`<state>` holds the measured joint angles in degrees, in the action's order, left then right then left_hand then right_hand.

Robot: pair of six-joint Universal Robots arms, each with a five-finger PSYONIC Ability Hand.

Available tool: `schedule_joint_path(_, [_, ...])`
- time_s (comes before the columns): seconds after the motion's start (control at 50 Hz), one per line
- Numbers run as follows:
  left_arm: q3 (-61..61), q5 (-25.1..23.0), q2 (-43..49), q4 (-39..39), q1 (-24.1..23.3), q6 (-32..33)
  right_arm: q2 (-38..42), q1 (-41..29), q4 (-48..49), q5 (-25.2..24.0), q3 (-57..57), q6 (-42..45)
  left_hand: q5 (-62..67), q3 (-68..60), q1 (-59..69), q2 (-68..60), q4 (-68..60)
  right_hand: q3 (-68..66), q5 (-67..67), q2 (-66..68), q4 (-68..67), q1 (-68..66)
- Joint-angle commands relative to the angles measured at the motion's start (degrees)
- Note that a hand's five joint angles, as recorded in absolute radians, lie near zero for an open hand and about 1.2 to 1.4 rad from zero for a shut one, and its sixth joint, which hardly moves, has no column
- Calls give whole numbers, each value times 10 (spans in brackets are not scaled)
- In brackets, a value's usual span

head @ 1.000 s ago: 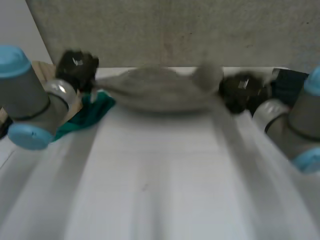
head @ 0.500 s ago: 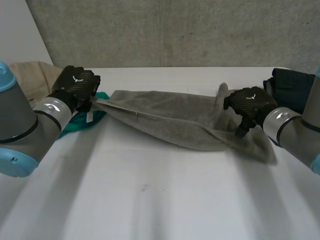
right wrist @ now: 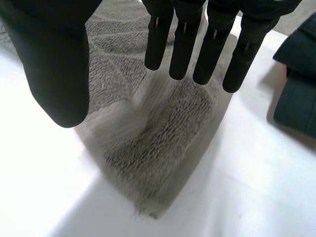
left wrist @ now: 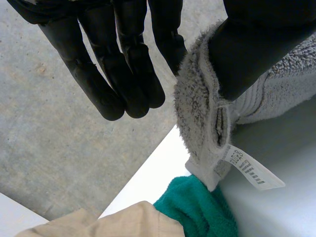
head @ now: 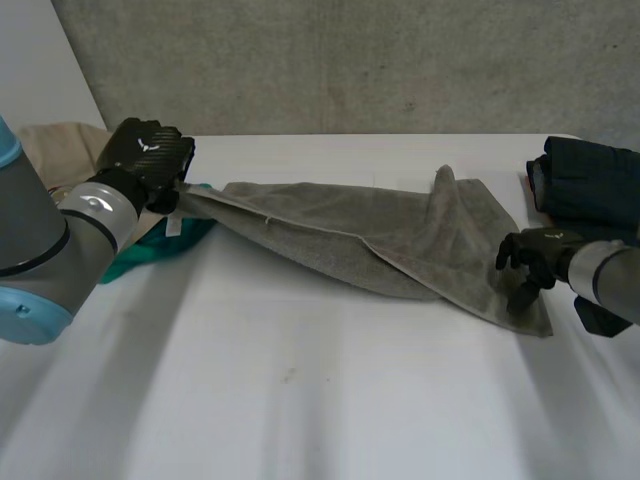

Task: Fold the laundry.

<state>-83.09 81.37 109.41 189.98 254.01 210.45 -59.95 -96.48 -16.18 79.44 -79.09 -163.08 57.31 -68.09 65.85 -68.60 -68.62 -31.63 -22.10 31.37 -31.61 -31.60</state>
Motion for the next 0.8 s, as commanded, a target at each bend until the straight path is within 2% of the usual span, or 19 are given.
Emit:
schedule_joint_path(0.02, [6, 0, 3, -6, -3, -3, -16, 6, 66, -13, -77, 31, 127, -119, 142, -114, -114, -58, -53, 60, -58, -58])
schedule_joint_path(0.18, [5, 1, 2, -6, -5, -5, 3, -4, 160, -10, -114, 42, 127, -119, 142, -114, -114, -54, -50, 57, -55, -55])
schedule_joint_path(0.38, [5, 0, 0, -6, -2, -6, 41, -17, 190, -6, -88, 43, 127, -119, 142, -114, -114, -83, -78, 86, -83, -83])
schedule_joint_path(0.4, [6, 0, 0, -7, -2, -6, 43, -18, 192, -5, -86, 43, 127, -119, 142, -114, -114, -100, -95, 102, -100, -100])
schedule_joint_path(0.48, [5, 0, 0, -11, -2, -9, 50, -21, 221, 0, -79, 41, 127, -119, 142, -114, -114, -378, -374, 381, -379, -379])
schedule_joint_path(0.5, [4, 0, 0, -12, -1, -10, 51, -21, 234, 4, -74, 41, 127, -119, 142, -114, -114, -483, -478, 485, -483, -483])
schedule_joint_path(0.56, [3, 1, -1, -16, 0, -10, 45, -20, 242, 10, -71, 36, 127, -119, 142, -114, -114, -484, -479, 486, -484, -484])
schedule_joint_path(0.64, [-6, 7, -9, -39, 4, -7, 7, -18, 215, 1, -86, 31, 127, -119, 142, -114, -114, -484, -479, 486, -484, -484])
schedule_joint_path(0.7, [-22, 13, -31, -76, 14, 7, -55, -2, 142, -23, -94, 53, 127, -119, 142, -114, -114, -484, -479, 486, -484, -484])
schedule_joint_path(0.78, [-57, 12, -67, -164, 29, 63, -100, 38, -25, -72, -89, 153, 127, -119, 142, -114, -114, -484, -479, 486, -484, -484])
schedule_joint_path(0.8, [-65, 12, -73, -186, 32, 78, -98, 55, -102, -88, -86, 208, 127, -119, 142, -114, -114, -484, -479, 486, -484, -484])
